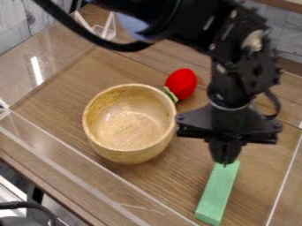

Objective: Remove the green object from the brown bowl and put it on the table

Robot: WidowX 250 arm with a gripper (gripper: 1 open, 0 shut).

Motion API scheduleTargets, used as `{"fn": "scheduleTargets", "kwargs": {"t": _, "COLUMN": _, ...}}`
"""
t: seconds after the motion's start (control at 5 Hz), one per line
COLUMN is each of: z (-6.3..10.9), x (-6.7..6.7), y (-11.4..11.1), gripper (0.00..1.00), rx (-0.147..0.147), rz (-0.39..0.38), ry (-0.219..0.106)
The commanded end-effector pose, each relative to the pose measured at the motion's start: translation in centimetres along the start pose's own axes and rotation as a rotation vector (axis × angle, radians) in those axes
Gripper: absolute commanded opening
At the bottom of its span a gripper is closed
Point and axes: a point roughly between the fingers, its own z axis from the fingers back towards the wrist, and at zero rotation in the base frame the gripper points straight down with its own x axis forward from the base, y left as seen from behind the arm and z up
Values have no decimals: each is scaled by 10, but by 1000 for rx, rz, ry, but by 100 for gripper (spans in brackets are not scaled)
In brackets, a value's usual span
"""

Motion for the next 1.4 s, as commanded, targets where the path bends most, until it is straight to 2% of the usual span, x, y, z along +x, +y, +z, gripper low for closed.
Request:
{"fn": "scheduleTargets", "kwargs": {"t": 0.0, "z": 32, "x": 9, "y": -19, "gripper": 0, "rx": -65, "rz": 14, "ry": -41}}
{"fn": "scheduleTargets", "kwargs": {"t": 0.2, "z": 52, "x": 28, "y": -9, "gripper": 0, "rx": -79, "rz": 64, "ry": -57}}
{"fn": "scheduleTargets", "kwargs": {"t": 0.4, "z": 61, "x": 53, "y": 16, "gripper": 0, "rx": -68, "rz": 154, "ry": -86}}
{"fn": "scheduleTargets", "kwargs": {"t": 0.8, "z": 30, "x": 50, "y": -22, "gripper": 0, "rx": -72, "rz": 127, "ry": -74}}
{"fn": "scheduleTargets", "kwargs": {"t": 1.2, "z": 36, "x": 67, "y": 0, "gripper": 0, "rx": -59, "rz": 216, "ry": -87}}
